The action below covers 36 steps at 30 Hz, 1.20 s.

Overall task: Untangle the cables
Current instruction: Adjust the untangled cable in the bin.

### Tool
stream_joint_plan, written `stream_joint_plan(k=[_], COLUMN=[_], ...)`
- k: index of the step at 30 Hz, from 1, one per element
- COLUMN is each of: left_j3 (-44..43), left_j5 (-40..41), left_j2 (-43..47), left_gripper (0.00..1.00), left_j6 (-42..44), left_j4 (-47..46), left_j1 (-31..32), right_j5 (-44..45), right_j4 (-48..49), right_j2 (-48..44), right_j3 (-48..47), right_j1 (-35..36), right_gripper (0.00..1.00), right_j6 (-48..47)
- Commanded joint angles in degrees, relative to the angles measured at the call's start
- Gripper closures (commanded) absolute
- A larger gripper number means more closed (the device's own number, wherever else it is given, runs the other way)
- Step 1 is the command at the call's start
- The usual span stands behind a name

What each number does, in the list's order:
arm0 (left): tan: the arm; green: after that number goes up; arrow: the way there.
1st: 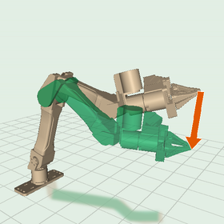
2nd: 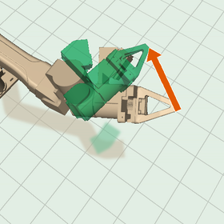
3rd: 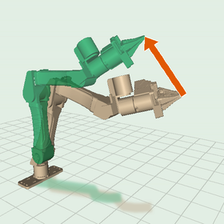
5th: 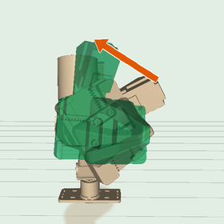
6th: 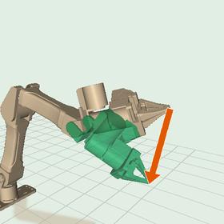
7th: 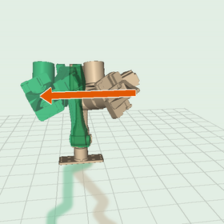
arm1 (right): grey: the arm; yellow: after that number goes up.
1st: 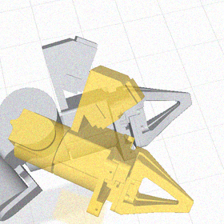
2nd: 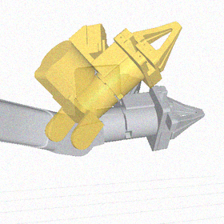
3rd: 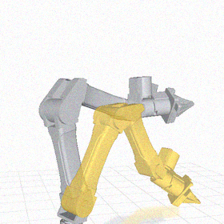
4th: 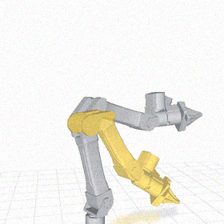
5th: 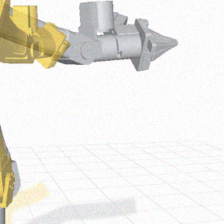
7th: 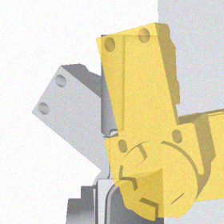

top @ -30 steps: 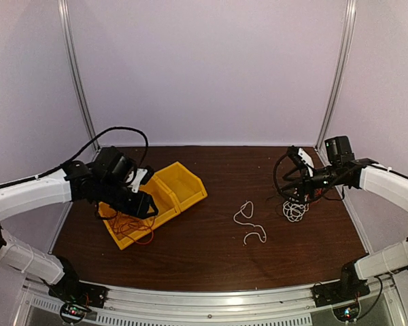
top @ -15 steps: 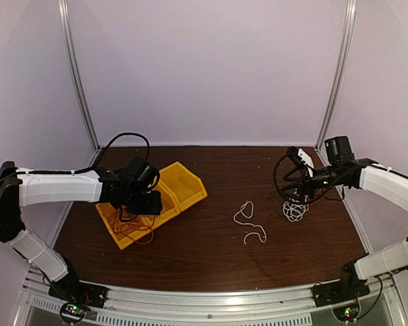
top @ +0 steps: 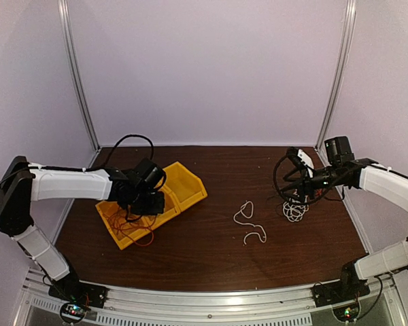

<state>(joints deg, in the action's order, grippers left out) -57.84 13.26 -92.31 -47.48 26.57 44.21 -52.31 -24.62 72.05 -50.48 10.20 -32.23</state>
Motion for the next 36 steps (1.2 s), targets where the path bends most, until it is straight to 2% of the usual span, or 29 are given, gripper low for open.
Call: stream_joint_plan(k=[1, 9, 12, 17, 24, 36], left_j3=[-2.1, -0.5, 4.0, 14.3, 19.6, 20.0], left_j5=[-0.3, 9.5, 10.7, 10.5, 7.3, 4.7], left_j2=[6.3, 20.2, 24.1, 29.1, 27.1, 18.9], left_gripper=[1.0, 1.0, 1.0, 1.0, 1.0, 1.0], left_j6=[1.2, 3.6, 3.6, 3.4, 2.5, -0.6], left_j4=[0.2, 9.1, 7.0, -1.8, -5.8, -2.8], left_j1=[0.2, -0.6, -2.1, -4.5, -5.7, -7.1], right_j5=[1.2, 1.7, 1.6, 1.3, 1.2, 1.4], right_j4=[-0.7, -1.0, -1.0, -1.3, -1.4, -1.4], right_j2=[0.2, 0.8, 1.3, 1.7, 1.7, 1.8], right_j3=[0.2, 0.2, 0.1, 0.0, 0.0, 0.2], right_j1=[-0.5, -0.5, -0.5, -0.4, -0.5, -0.4], right_gripper=[0.27, 0.27, 0.28, 0.28, 0.28, 0.28], right_j6=[-1.2, -1.9, -2.0, -2.1, -2.0, -2.0])
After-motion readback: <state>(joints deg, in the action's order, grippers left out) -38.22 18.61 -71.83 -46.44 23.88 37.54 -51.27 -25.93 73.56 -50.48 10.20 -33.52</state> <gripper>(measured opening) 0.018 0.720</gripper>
